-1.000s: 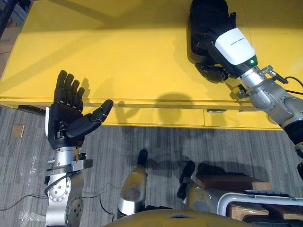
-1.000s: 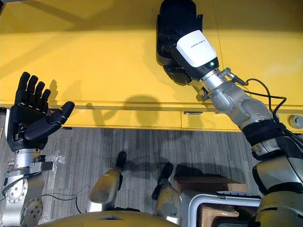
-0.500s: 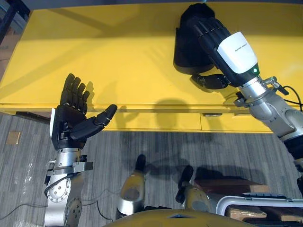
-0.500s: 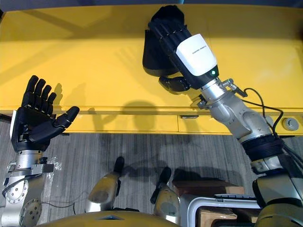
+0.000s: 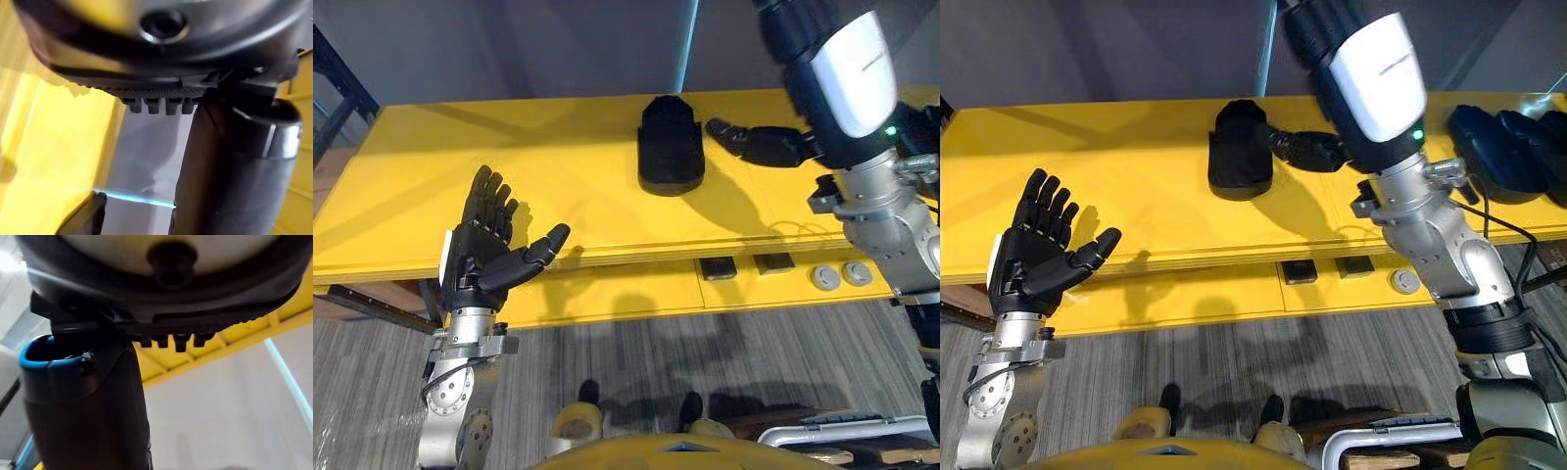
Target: Walk over and take three plastic housings, then place them on the shelf
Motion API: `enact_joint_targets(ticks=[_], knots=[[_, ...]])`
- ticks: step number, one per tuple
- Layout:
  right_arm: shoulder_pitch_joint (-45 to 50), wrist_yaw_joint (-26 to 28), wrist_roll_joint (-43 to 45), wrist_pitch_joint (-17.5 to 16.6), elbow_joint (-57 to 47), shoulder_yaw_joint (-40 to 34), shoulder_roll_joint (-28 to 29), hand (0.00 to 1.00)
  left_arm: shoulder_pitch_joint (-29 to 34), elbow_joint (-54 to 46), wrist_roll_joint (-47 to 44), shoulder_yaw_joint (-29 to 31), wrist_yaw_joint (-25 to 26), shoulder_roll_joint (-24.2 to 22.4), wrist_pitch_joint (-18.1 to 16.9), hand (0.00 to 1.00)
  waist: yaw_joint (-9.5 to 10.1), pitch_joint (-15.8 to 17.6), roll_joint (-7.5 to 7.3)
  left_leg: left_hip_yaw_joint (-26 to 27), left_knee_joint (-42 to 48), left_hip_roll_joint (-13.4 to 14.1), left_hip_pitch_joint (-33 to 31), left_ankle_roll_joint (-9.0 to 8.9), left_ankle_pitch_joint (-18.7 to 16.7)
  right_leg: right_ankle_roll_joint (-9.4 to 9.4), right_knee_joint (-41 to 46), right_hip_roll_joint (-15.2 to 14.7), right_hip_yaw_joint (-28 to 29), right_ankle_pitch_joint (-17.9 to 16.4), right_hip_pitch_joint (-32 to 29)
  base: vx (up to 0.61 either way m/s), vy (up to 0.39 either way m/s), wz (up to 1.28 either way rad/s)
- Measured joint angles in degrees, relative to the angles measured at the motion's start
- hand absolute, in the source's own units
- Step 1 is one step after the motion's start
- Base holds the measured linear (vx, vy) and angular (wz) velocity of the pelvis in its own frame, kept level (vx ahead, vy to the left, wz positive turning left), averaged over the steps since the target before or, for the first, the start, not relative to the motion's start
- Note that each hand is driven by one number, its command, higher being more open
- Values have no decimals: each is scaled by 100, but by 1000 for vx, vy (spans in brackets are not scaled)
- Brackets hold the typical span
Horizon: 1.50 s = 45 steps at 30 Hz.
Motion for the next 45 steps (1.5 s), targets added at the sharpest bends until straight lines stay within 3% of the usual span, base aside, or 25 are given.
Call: enact_joint_targets(ticks=[1,3,5,9,11,14,18,21,24,25,29,30,31,32,33,34,37,38,39,40,41,45], knots=[[144,17,126,111,-80,-193,173,100,-14,-12,0,1,7,-28,0,100,-6,-24,-10,38,1,1,20,1,-6,-2,2,0,39,0,-4,-22,8,-28],[890,180,982,501,-519,-976,1057,100,-88,-60,0,5,59,-277,0,100,-35,-121,-29,229,18,7,117,10,-59,-10,13,-2,231,-3,-23,-21,14,-38],[1495,323,1865,709,-819,-1385,1739,100,-84,-185,-1,30,94,-469,-4,100,-175,-230,-35,375,19,15,145,18,-92,-3,25,0,371,4,-90,-5,13,-38],[2645,438,3083,1104,-1089,-1611,3070,100,-89,-547,0,-24,147,-768,-41,100,-449,-360,-2,824,101,108,354,5,-292,14,13,99,852,18,-131,11,9,-68],[3517,488,3570,1311,-1352,-1509,3757,100,-92,-795,1,-155,154,-888,-166,100,-625,-418,81,1182,256,211,412,-7,-500,8,2,214,1204,36,-201,27,6,-79],[4271,497,3894,1359,-1555,-1219,4163,100,-204,-920,-5,-453,157,-903,-297,100,-814,-459,156,1643,348,330,601,-62,-677,-4,-114,373,1675,154,-240,40,15,-84],[4757,545,3918,1378,-1965,-939,4286,100,-427,-918,-8,-962,286,-898,-296,100,-964,-462,156,2363,585,496,821,-135,-950,12,-119,613,2394,268,-361,30,14,-107],[4925,506,3932,1264,-2278,-1068,4283,100,-676,-837,28,-1448,737,-841,-291,100,-1250,-442,122,2936,765,605,983,-167,-1226,6,-124,785,2921,293,-446,-10,28,-86],[5058,620,4348,1167,-2290,-1240,4289,100,-869,-700,242,-1503,1018,-847,-292,100,-1418,-441,119,3177,1011,679,1000,-178,-1362,14,-63,902,3196,303,-559,-11,34,-58],[5102,699,4543,1146,-2286,-1235,4291,100,-880,-679,285,-1498,1089,-846,-292,100,-1403,-437,110,3080,1134,679,981,-135,-1382,46,-28,938,3308,326,-605,18,26,-98],[5137,1154,4810,1023,-1840,-772,4278,100,-640,-682,481,-1335,1735,-879,-292,100,-1214,-359,138,1399,2125,484,659,604,-1760,-72,227,1272,4155,213,-860,-7,55,-118],[5140,1162,4812,1022,-1743,-704,4278,100,-581,-685,482,-1333,1757,-893,-294,100,-1174,-355,142,1272,2110,447,663,673,-1823,-116,239,1303,4198,181,-929,-70,131,-110],[5149,1159,4837,992,-1588,-594,4289,100,-495,-687,487,-1336,1761,-952,-293,100,-1117,-344,250,1155,1996,406,675,724,-1981,-153,202,1328,4203,154,-1038,-92,151,-91],[5146,1155,4927,919,-1486,-489,4316,100,-491,-692,503,-1335,1755,-1024,-293,100,-1095,-320,361,1169,1772,352,683,680,-2102,-152,202,1320,4197,153,-1209,-116,176,-70],[5147,1154,4950,896,-1469,-439,4356,100,-495,-702,504,-1334,1748,-1047,-294,100,-1097,-284,383,1179,1657,313,692,638,-2130,-152,212,1298,4195,153,-1283,-146,162,-54],[5147,1157,4947,816,-1376,-253,4540,100,-448,-705,512,-1328,1720,-1080,-294,100,-1066,-180,293,1249,1405,165,770,597,-2124,-157,226,1192,4197,154,-1401,-114,111,-36],[5157,1171,4958,780,-1366,32,4647,100,-251,-706,660,-1310,1719,-1079,-294,100,-970,-157,262,1399,1354,117,907,586,-2118,-189,247,1162,4182,129,-1379,-61,66,-33],[5150,1178,5064,702,-1368,145,4690,100,-263,-728,666,-1313,1689,-1090,-294,100,-917,-164,307,1418,1341,191,906,617,-2140,-245,386,1164,4040,87,-1444,0,0,0],[5179,1178,5131,646,-1376,268,4712,100,-251,-845,660,-1322,1632,-1089,-297,100,-906,-121,365,1340,1376,201,898,549,-2197,-274,1248,1217,3717,59,-1711,47,-12,20],[5224,1184,5195,633,-1393,316,4708,100,-252,-900,660,-1341,1589,-1073,-302,100,-903,-137,286,1282,1468,168,907,531,-2240,-154,1494,1182,3564,-149,-1750,82,3,39],[5381,1240,5237,628,-1386,380,4677,100,-274,-951,674,-1432,1517,-1049,-415,100,-848,-93,396,1096,1873,179,854,430,-2425,110,1810,1208,3427,-267,-1756,72,22,29],[5370,1465,5017,510,-1286,520,4591,100,-824,-957,707,-1411,1589,-1004,-557,100,-765,30,452,812,2741,191,442,393,-2667,128,2120,1219,3334,-241,-1936,-26,23,0]])
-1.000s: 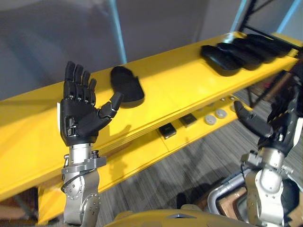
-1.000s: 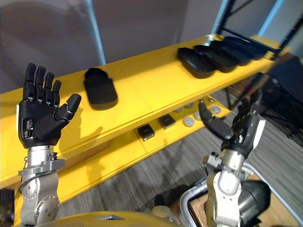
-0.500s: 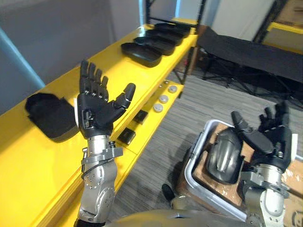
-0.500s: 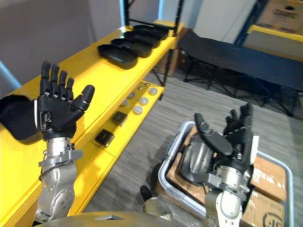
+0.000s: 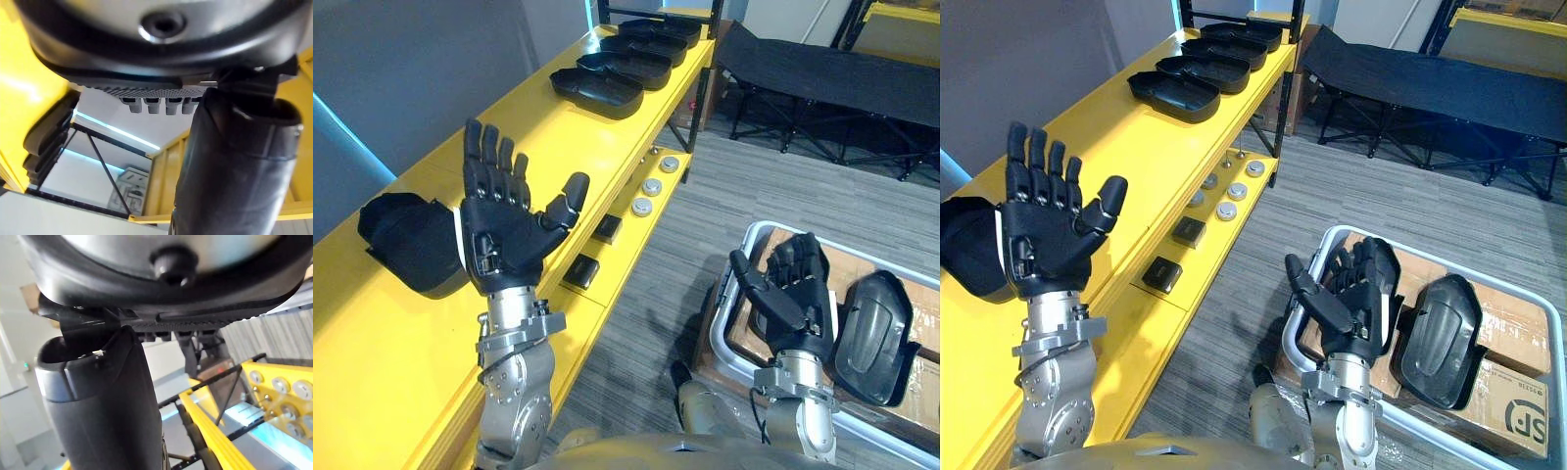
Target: Walk over and take three plastic housings, then place them on the shelf
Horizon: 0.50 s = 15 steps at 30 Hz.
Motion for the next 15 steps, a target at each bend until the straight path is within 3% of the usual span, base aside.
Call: enact_joint_targets(ticks=[2,3,4,5,6,7,8,9,11,12,13,14,15], knots=[[-152,223,226,-166,5,-2,-145,100,-107,-4,263,24,161,-5,-2,100,0,153,-105,115,79,-16,36,15,-50,-85,93,-11,-226,236,-44,-192,-1,-39],[-455,470,503,-296,75,-3,-214,100,-98,-3,502,107,305,13,-1,100,12,197,-160,190,21,-32,-29,112,55,-161,-411,-8,-350,873,-17,-276,-29,-70],[-686,573,591,-395,169,14,-259,100,-94,-1,602,209,330,19,0,100,39,184,-155,199,-82,22,-122,137,157,15,-1077,15,-379,1522,98,-301,-50,-97],[-1280,654,668,-626,410,64,-260,100,-163,24,663,493,318,15,0,100,154,242,-153,389,-385,103,-196,57,306,-487,-338,-99,-906,846,-127,-226,-51,-83],[-1633,646,653,-714,632,130,-253,100,-163,58,634,603,326,40,20,100,207,224,-254,511,-478,93,-218,83,448,-745,335,-244,-1217,280,-233,-246,-51,-83],[-2204,635,638,-801,1078,269,-263,100,-108,155,538,781,358,1,54,100,306,252,-227,604,-630,140,-231,79,653,-875,1347,-555,-1719,-464,-228,-228,-48,-51],[-2632,487,387,-806,1481,494,-269,100,44,187,355,969,314,-92,53,100,380,260,-208,655,-724,230,-232,33,787,-861,1972,-906,-2030,-822,-16,-218,-62,-44],[-2810,357,184,-777,1663,656,-264,100,164,187,220,1046,271,-152,51,100,454,264,-200,683,-754,298,-239,-22,847,-853,2182,-1096,-2138,-933,140,-180,-113,-38],[-2961,31,-461,-484,1988,1230,-231,100,604,216,-263,1270,146,-270,39,100,697,237,-256,656,-801,479,-388,-231,1058,-632,2104,-1467,-2083,-1068,832,-142,-268,-16],[-2909,-5,-613,-375,1996,1325,-213,100,700,238,-377,1270,92,-266,38,100,734,218,-291,592,-784,504,-466,-289,1100,-514,1853,-1472,-2010,-1002,1050,-117,-347,18],[-2816,-47,-815,-174,2000,1412,-176,100,801,302,-539,1246,-20,-302,40,100,780,173,-380,441,-683,508,-676,-398,1164,13,1155,-1387,-1981,-1334,1376,-111,-302,17],[-2757,-66,-933,96,2001,1375,-184,100,855,352,-592,1201,-75,-412,44,100,782,175,-349,346,-682,557,-849,-468,1268,231,669,-1324,-2072,-1540,1500,-124,-294,7],[-2710,-64,-933,214,2002,1331,-203,100,873,357,-594,1185,-95,-457,43,100,782,174,-325,344,-710,601,-914,-492,1327,241,443,-1278,-2119,-1601,1557,-137,-290,-21]])
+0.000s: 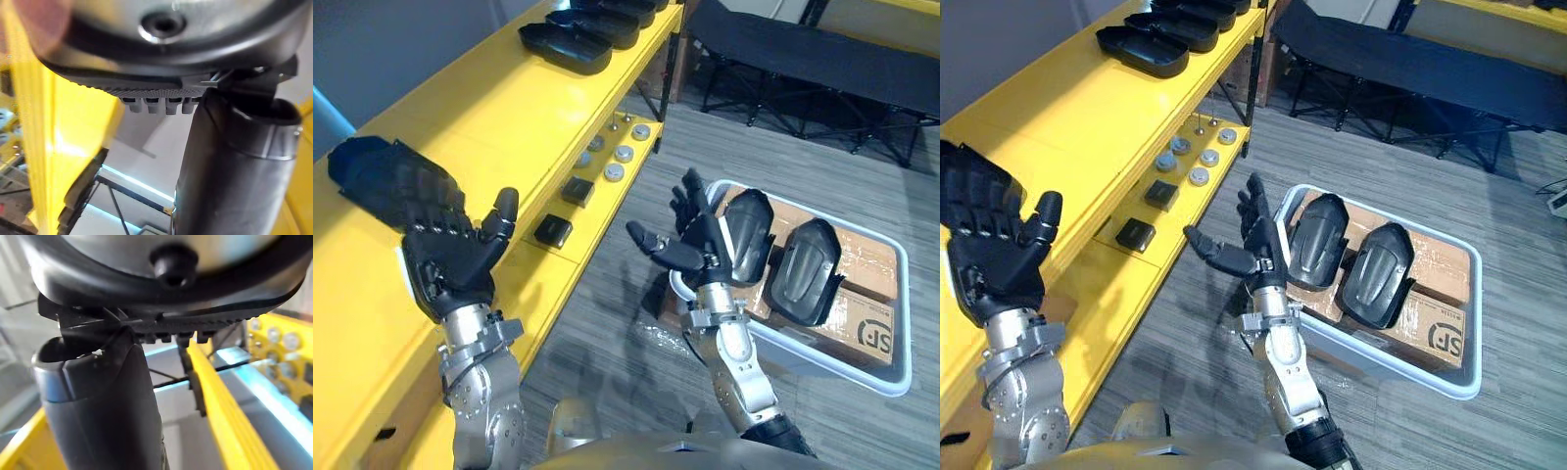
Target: Walk over and take three plastic housings, then place them on the shelf
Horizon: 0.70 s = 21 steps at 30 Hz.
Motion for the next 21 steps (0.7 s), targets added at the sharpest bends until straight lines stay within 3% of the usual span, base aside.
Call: enact_joint_targets(ticks=[1,4,9,10,11,13,14,17,21], knots=[[126,17,19,192,4,-133,-63,100,10,0,-39,-66,-96,-62,-4,100,-19,1,52,2,-52,92,-77,-70,98,-29,-455,113,-49,-52,131,-132,-271,-43],[697,116,22,429,1,-624,-265,100,65,17,-355,-361,-400,-103,-4,100,-279,-10,171,-169,-167,209,-17,51,328,-153,-734,335,30,26,159,-129,-181,-33],[1701,115,254,436,-340,-1142,-447,100,119,21,-357,-454,-809,-60,-5,100,-571,-45,225,-299,-370,178,58,19,655,-339,-855,451,591,205,-277,-155,-54,-68],[1765,112,312,436,-344,-1179,-447,100,126,21,-354,-468,-827,-59,-5,100,-578,-48,229,-301,-370,142,60,21,606,-329,-905,460,673,285,-327,-82,43,-61],[1851,78,436,436,-346,-1246,-439,100,116,21,-352,-532,-826,-46,-3,100,-649,-91,295,-247,-470,69,92,136,514,-277,-964,452,774,425,-366,-39,60,-40],[1932,-42,467,435,-346,-1375,-396,100,76,21,-349,-705,-889,3,44,100,-688,-109,320,-227,-851,-21,242,53,445,-176,-867,384,803,508,-511,-64,116,-24],[1956,-147,454,438,-341,-1534,-333,100,20,40,-336,-787,-987,74,168,100,-704,-75,265,-227,-946,-130,258,-19,457,-103,-829,279,796,553,-564,-123,167,-9],[1970,-412,470,423,-325,-1824,-180,100,-14,201,-110,-933,-1124,392,358,100,-719,-35,170,-288,-760,-332,50,-3,410,42,-1057,32,709,734,-512,-135,140,13],[1522,-883,467,359,51,-2281,-125,100,-115,204,-108,-961,-1205,658,601,100,-675,126,74,-498,-495,-407,-360,0,437,76,-1540,-49,487,1114,-443,-118,70,23]])
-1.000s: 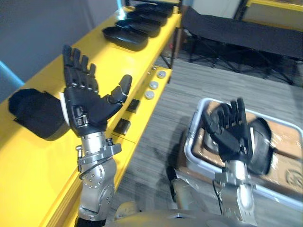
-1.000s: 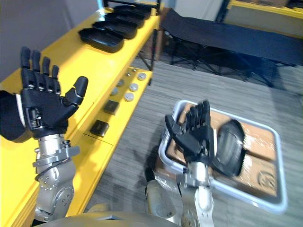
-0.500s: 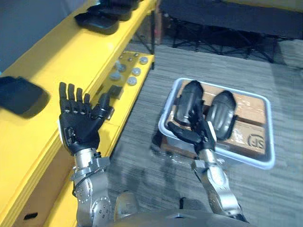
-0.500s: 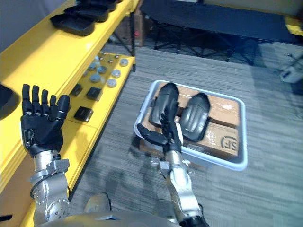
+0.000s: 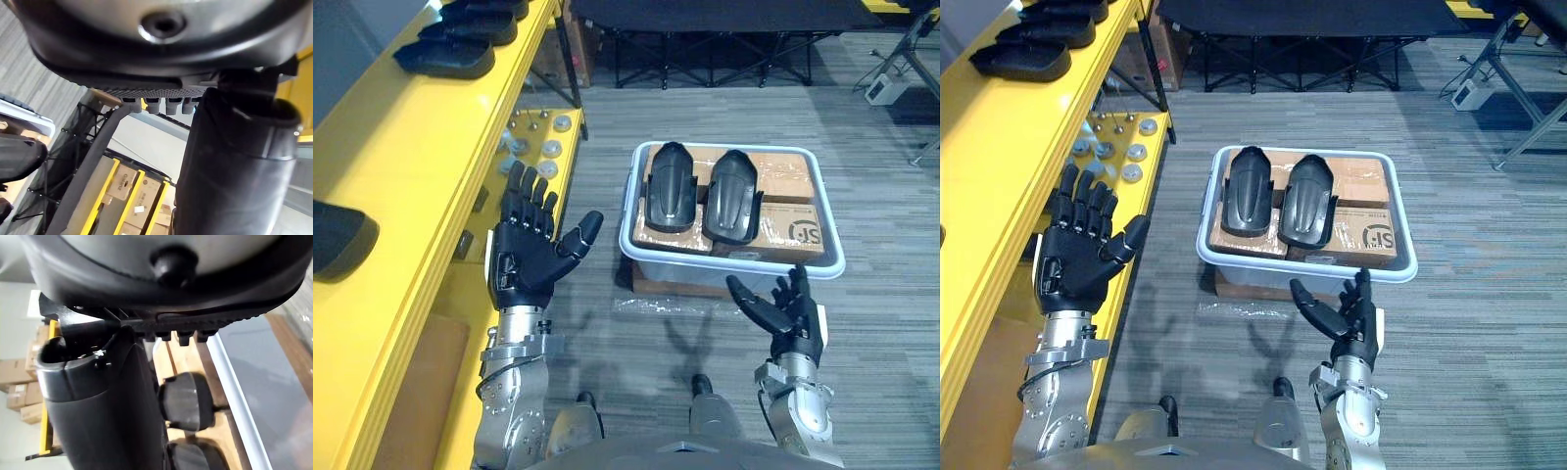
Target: Walk over and take three plastic housings, then place them on the shelf
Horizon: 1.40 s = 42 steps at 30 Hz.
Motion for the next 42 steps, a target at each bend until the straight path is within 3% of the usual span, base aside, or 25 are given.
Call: enact_joint_targets(ticks=[4,9,16,22,26,29,37,42], knots=[[-1179,-607,-11,0,653,-795,-310,100,-372,35,-1,-178,-17,146,141,100,50,379,43,-178,138,-7,-307,-25,113,-52,-296,3,-200,233,19,-121,19,22],[-3171,-1040,20,221,1903,-1492,-1542,100,-987,131,-2,-495,-106,225,263,100,98,1041,287,-353,153,26,-719,-49,362,-120,-519,94,-313,533,-221,-104,-20,9],[-5479,-1066,693,417,4195,-1122,-3199,100,-1674,1202,-18,-1346,-394,300,511,100,367,1317,597,-426,166,63,-1319,-63,535,-93,-590,149,-365,803,-752,-20,-13,0],[-6809,-976,892,675,4743,-557,-4197,100,-1833,1529,-30,-1814,-182,237,505,100,646,1447,816,-460,-47,-18,-1484,-48,706,-73,-503,52,-480,831,-1027,1,-4,6],[-7286,-952,584,911,4819,-151,-4380,100,-1986,1788,4,-1832,143,182,455,100,743,1453,828,-434,-35,-39,-1630,-30,725,-73,-320,1,-584,829,-1265,-2,-2,-1],[-7594,-904,430,1447,4885,220,-4712,100,-2148,1847,51,-1775,278,194,340,100,849,1593,863,-453,-2,-81,-1711,-18,754,-77,-152,-68,-706,815,-1387,-35,3,7],[-7882,-783,205,2872,5370,560,-4776,100,-2211,1827,-7,-1646,394,306,257,100,1043,1602,849,-603,266,-38,-2009,-27,751,-143,225,-121,-1032,621,-1609,-36,-9,9],[-8049,-512,-73,3391,5540,569,-4778,100,-2111,1827,-7,-1622,368,302,257,100,1110,1616,828,-617,279,-4,-2078,-63,789,-185,426,-129,-1105,555,-1762,-25,-22,1]])
